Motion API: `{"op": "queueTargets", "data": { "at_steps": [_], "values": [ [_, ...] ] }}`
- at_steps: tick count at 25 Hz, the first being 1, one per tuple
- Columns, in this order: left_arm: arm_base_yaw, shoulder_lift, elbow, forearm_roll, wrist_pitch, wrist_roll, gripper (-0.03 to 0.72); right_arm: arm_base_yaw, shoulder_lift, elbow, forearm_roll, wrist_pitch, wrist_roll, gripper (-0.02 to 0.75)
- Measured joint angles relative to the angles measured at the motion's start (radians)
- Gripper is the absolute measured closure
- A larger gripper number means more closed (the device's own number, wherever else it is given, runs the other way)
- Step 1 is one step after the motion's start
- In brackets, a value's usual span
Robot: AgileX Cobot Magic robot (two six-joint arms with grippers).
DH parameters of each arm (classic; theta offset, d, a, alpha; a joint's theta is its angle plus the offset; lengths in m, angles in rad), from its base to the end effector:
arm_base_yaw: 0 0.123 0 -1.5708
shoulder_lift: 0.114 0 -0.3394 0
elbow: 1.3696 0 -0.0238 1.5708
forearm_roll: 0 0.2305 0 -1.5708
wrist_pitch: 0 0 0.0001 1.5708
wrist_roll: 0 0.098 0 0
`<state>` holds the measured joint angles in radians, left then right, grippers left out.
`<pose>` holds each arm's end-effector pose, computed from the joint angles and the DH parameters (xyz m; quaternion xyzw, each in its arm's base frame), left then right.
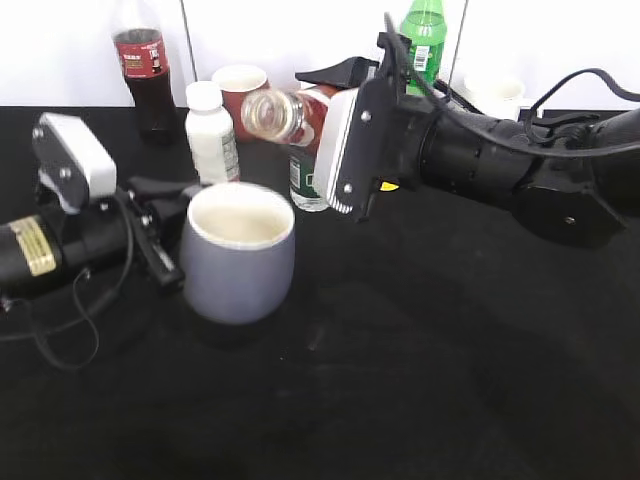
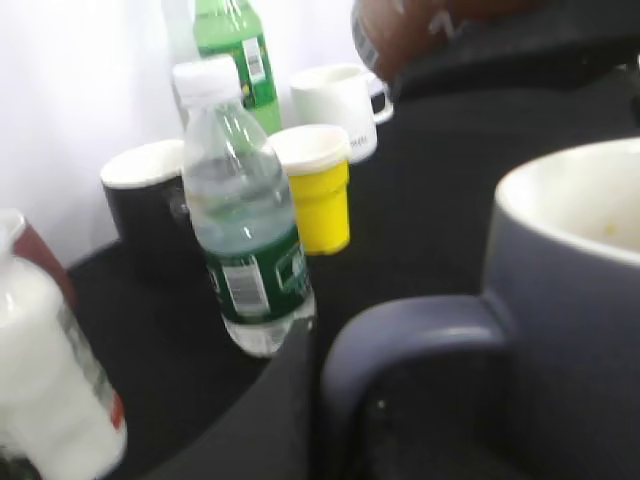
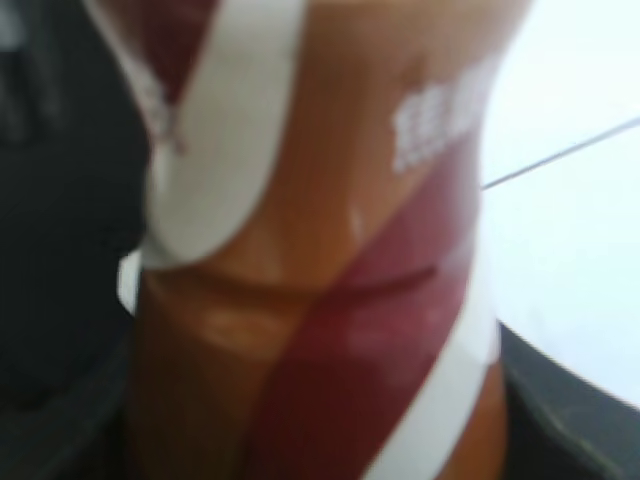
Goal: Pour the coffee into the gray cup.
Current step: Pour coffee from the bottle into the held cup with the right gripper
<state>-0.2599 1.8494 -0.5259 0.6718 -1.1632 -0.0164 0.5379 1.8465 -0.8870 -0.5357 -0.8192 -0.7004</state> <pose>0.2826 -0.1331 0.2130 0.3835 0.6498 -0.2200 0.6183 0.3124 0.2289 0.2640 -0.6212 0.4165 -0.0379 0.6627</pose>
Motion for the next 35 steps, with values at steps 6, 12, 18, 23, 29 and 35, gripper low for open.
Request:
{"op": "queueTargets", "data": {
  "at_steps": [6, 12, 18, 23, 29, 35],
  "values": [
    [0.000, 0.000, -0.012, 0.048, -0.001, -0.024, 0.641, 0.000, 0.000, 0.000, 0.014, -0.017, -0.199, 0.233],
    [0.000, 0.000, -0.020, 0.086, -0.001, -0.024, 0.641, 0.000, 0.000, 0.000, 0.014, -0.040, -0.330, 0.233],
    [0.000, 0.000, -0.020, 0.091, -0.001, -0.024, 0.641, 0.000, 0.000, 0.000, 0.022, -0.043, -0.414, 0.233],
    [0.000, 0.000, -0.020, 0.093, -0.001, -0.024, 0.641, 0.000, 0.000, 0.000, 0.022, -0.044, -0.449, 0.233],
    [0.000, 0.000, -0.020, 0.094, -0.001, -0.024, 0.640, 0.000, 0.000, 0.000, 0.029, -0.044, -0.456, 0.233],
    [0.000, 0.000, -0.020, 0.094, 0.000, -0.024, 0.640, 0.000, 0.000, 0.000, 0.029, -0.045, -0.469, 0.233]
  ]
}}
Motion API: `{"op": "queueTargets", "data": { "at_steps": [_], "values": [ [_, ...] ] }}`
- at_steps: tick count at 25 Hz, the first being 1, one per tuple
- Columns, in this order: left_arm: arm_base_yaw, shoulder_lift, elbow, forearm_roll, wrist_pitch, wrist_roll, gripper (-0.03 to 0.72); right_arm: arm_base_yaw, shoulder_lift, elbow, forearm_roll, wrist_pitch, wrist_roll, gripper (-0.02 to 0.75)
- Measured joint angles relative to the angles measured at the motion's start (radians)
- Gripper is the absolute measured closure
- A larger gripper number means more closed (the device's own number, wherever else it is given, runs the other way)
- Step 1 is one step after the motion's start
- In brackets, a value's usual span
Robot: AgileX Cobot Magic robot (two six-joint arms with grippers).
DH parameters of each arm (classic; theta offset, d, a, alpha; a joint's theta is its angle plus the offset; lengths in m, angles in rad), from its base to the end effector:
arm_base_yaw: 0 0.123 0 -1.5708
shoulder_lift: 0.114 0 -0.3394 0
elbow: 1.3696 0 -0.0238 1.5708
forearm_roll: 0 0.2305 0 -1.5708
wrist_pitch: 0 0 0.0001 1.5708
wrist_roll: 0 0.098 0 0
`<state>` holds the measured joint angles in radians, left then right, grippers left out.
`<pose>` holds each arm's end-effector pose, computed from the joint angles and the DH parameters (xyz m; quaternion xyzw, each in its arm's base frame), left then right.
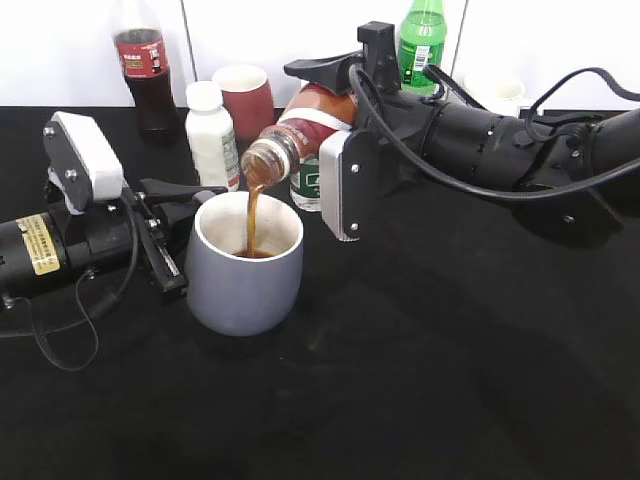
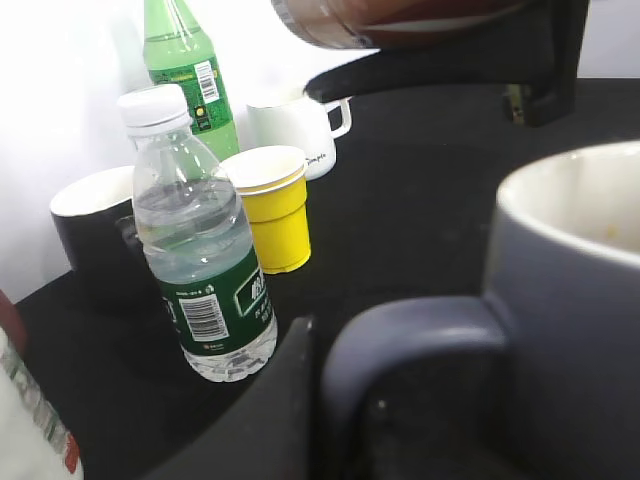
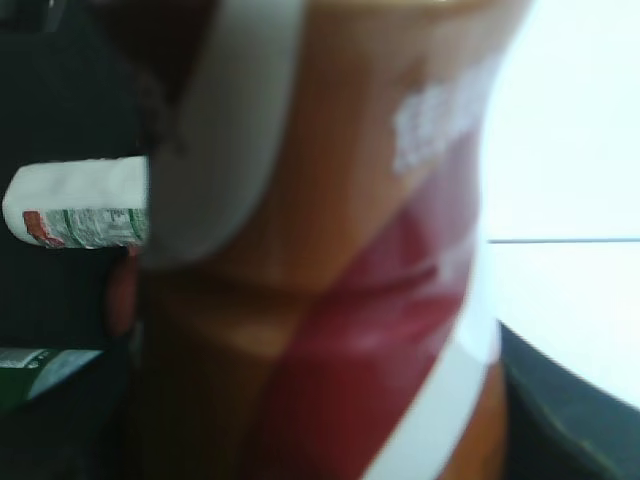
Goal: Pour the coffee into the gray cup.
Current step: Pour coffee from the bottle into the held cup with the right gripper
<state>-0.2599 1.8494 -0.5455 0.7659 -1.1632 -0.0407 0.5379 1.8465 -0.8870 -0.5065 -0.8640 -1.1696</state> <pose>0.2801 -0.1390 0.2146 0.4151 0.6316 -0.2410 0.6089 0.3132 0.2289 0.2688 -0.6822 0.2635 -0.1921 0.6544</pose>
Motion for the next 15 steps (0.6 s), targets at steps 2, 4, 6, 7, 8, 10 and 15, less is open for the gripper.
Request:
{"op": "queueTargets", "data": {
  "at_steps": [2, 4, 6, 7, 8, 10, 15],
  "values": [
    [0.000, 0.000, 0.000, 0.000, 0.000, 0.000, 0.640, 0.000, 0.000, 0.000, 0.000, 0.000, -0.010, 0.233],
    [0.000, 0.000, 0.000, 0.000, 0.000, 0.000, 0.640, 0.000, 0.000, 0.000, 0.000, -0.002, -0.013, 0.233],
    [0.000, 0.000, 0.000, 0.000, 0.000, 0.000, 0.640, 0.000, 0.000, 0.000, 0.013, -0.002, -0.016, 0.233],
    [0.000, 0.000, 0.000, 0.000, 0.000, 0.000, 0.640, 0.000, 0.000, 0.000, 0.018, -0.002, -0.018, 0.233],
    [0.000, 0.000, 0.000, 0.000, 0.000, 0.000, 0.640, 0.000, 0.000, 0.000, 0.021, -0.002, -0.024, 0.233],
    [0.000, 0.000, 0.000, 0.000, 0.000, 0.000, 0.640, 0.000, 0.000, 0.000, 0.023, -0.005, -0.026, 0.233],
    [0.000, 0.000, 0.000, 0.000, 0.000, 0.000, 0.638, 0.000, 0.000, 0.000, 0.023, -0.024, -0.035, 0.233]
  ]
}}
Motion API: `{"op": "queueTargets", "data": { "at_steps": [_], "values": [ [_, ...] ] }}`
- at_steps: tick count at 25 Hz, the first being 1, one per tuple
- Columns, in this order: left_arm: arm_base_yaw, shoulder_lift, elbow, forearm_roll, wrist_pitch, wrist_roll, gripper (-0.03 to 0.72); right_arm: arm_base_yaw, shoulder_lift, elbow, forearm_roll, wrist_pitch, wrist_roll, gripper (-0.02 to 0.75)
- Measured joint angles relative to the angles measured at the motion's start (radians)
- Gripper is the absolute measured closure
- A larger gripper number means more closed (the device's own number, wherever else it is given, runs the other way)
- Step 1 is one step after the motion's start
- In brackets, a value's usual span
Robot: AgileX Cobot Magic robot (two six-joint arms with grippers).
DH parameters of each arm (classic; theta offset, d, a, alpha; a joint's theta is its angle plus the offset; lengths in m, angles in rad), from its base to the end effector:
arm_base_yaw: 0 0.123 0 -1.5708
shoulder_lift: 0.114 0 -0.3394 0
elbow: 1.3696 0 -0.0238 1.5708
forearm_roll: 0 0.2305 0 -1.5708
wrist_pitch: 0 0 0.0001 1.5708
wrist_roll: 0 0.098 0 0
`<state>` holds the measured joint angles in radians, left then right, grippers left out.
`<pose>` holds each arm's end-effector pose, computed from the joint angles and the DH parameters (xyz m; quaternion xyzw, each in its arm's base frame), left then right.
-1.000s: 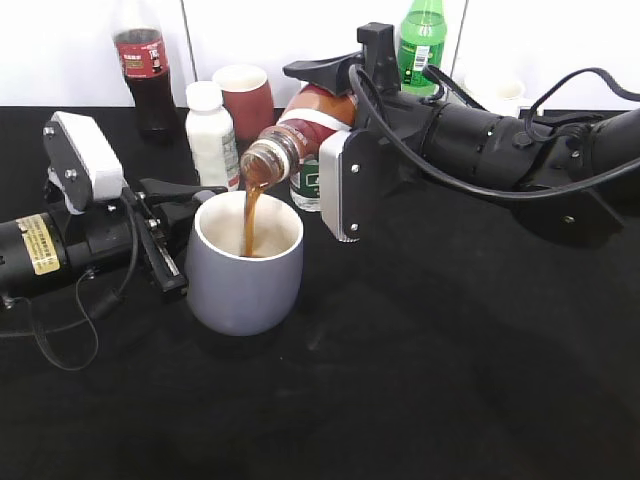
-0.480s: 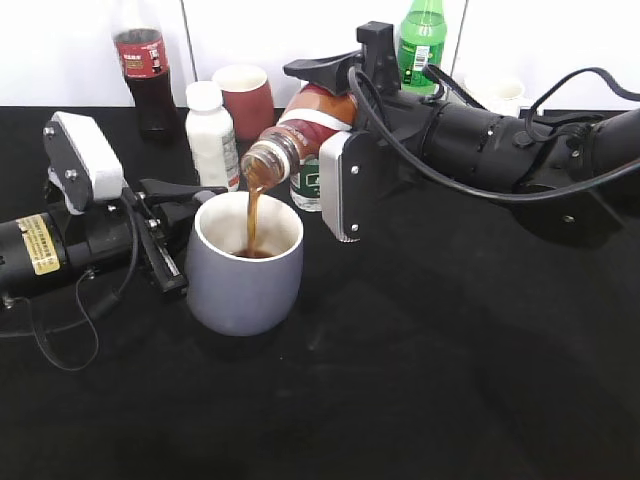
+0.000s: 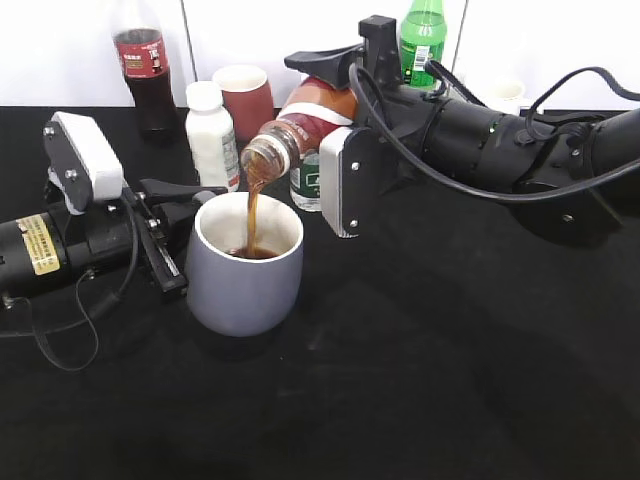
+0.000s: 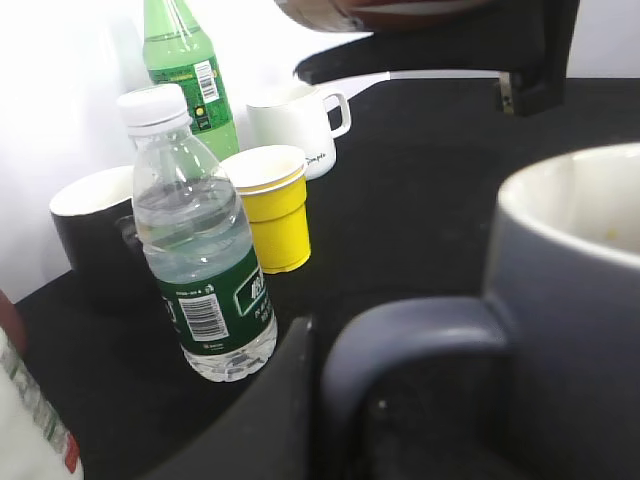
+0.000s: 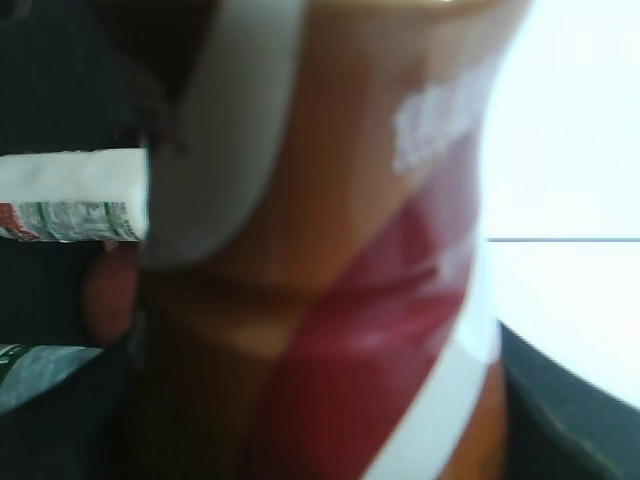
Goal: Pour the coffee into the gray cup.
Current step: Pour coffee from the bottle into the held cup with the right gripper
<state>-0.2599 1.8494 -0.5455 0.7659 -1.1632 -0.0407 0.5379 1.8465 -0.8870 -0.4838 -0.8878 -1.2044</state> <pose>0.2801 -0.1390 0.2146 0.4151 0.6316 -0.2410 0.6089 0.3140 0.2285 0.2716 -0.6747 0.2562 -0.2049 0.6612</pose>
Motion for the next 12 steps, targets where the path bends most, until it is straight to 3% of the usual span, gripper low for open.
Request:
{"op": "queueTargets", "data": {
  "at_steps": [12],
  "values": [
    [0.000, 0.000, 0.000, 0.001, 0.000, 0.000, 0.637, 0.000, 0.000, 0.000, 0.000, -0.003, -0.041, 0.233]
  ]
}}
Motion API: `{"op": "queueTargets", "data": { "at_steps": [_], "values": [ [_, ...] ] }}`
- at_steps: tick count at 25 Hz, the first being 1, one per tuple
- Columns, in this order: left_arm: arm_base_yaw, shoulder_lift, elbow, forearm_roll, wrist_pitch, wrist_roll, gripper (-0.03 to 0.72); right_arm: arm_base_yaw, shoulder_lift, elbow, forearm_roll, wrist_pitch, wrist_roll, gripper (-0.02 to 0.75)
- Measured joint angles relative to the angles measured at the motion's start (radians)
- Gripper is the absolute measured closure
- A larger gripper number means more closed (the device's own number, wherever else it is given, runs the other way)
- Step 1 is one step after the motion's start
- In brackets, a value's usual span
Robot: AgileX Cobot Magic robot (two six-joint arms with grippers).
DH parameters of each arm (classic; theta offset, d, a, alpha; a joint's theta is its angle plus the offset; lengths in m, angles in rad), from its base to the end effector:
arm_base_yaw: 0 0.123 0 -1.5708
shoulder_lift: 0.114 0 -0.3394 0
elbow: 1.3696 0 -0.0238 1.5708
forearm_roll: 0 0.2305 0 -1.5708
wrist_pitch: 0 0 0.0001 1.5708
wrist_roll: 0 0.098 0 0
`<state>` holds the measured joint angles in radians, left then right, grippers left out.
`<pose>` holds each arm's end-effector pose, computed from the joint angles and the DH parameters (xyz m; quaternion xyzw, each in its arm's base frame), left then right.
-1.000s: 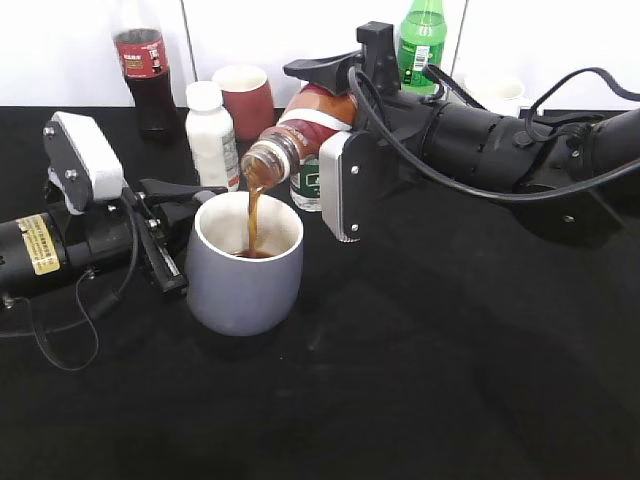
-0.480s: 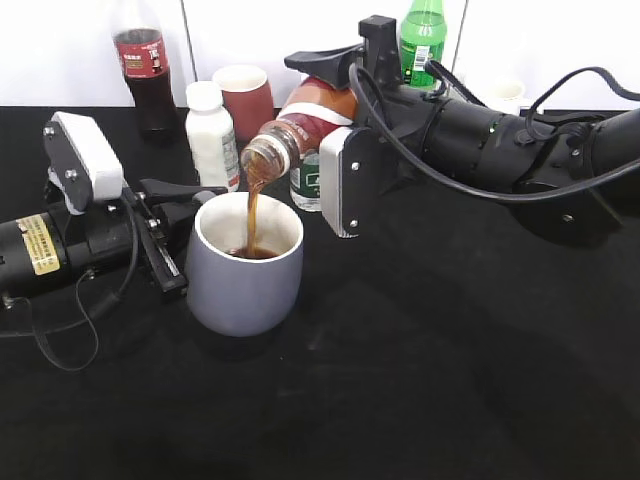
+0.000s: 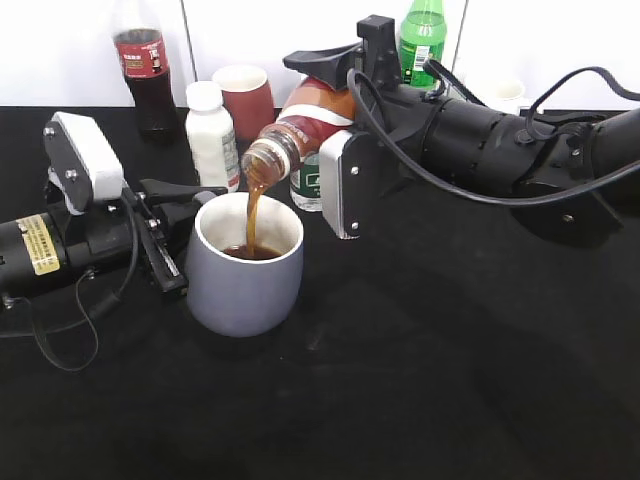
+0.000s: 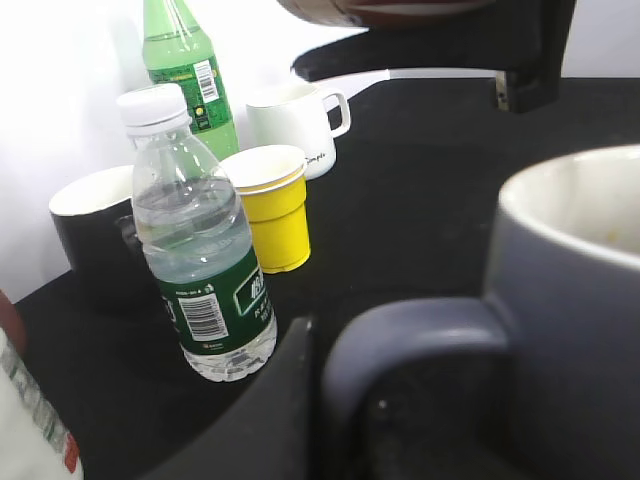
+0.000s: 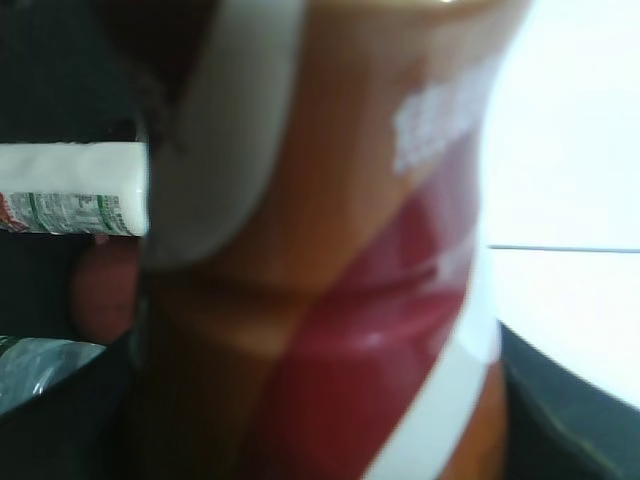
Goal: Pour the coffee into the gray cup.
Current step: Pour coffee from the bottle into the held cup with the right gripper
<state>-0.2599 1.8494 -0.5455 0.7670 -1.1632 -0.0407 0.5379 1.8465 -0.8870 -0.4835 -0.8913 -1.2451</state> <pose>0.2800 -0.1390 0.2146 0.4155 0.6314 -0.2411 0.6087 0.3139 0.2285 0.2719 -0.6788 0.2418 -0.2184 0.6581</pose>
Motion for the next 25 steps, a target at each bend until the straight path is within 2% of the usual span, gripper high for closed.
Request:
{"op": "queueTargets", "data": {
  "at_steps": [25],
  "values": [
    [0.000, 0.000, 0.000, 0.002, 0.007, 0.000, 0.637, 0.000, 0.000, 0.000, 0.001, 0.000, -0.040, 0.233]
  ]
}}
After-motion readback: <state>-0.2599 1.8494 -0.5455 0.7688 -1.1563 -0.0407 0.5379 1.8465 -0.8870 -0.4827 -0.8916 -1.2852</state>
